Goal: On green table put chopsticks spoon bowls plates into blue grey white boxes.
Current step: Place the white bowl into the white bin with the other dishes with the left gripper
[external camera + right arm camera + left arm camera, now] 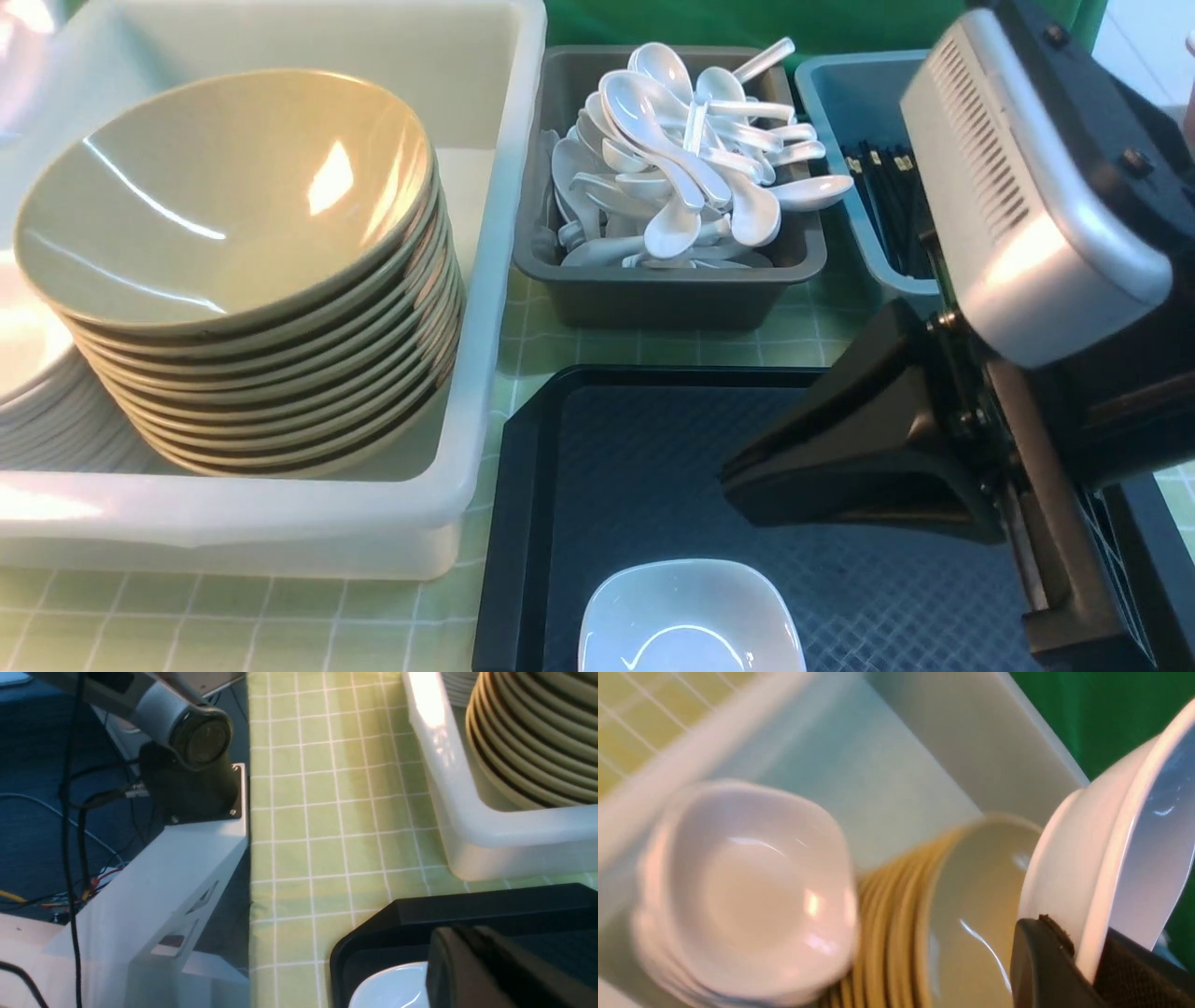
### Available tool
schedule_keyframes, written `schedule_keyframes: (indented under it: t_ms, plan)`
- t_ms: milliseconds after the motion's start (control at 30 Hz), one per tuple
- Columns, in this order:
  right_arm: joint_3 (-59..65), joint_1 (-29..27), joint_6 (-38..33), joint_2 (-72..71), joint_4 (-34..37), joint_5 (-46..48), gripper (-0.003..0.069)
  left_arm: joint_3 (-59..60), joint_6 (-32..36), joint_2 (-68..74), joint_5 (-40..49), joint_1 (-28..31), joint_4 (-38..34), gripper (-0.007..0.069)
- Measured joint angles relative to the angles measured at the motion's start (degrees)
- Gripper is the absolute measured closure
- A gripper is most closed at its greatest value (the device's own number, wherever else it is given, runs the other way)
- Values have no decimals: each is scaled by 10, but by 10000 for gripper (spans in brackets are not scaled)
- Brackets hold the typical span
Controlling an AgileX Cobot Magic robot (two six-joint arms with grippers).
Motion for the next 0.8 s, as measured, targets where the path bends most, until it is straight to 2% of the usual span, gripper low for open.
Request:
schedule_keyframes:
  t_ms: [67,133,367,800]
  plan:
    - [0,0,0,0,0,0,630,-14,-8,31,0,51,-1,610]
    - [0,0,0,0,-2,-2,628,-15,-8,56,8,65,9,610]
    - [0,0,0,0,-7,-35,622,43,-25,106,11,47,73,610]
    - [0,0,0,0,-7,-67,612,119,-38,106,-53,30,77,608]
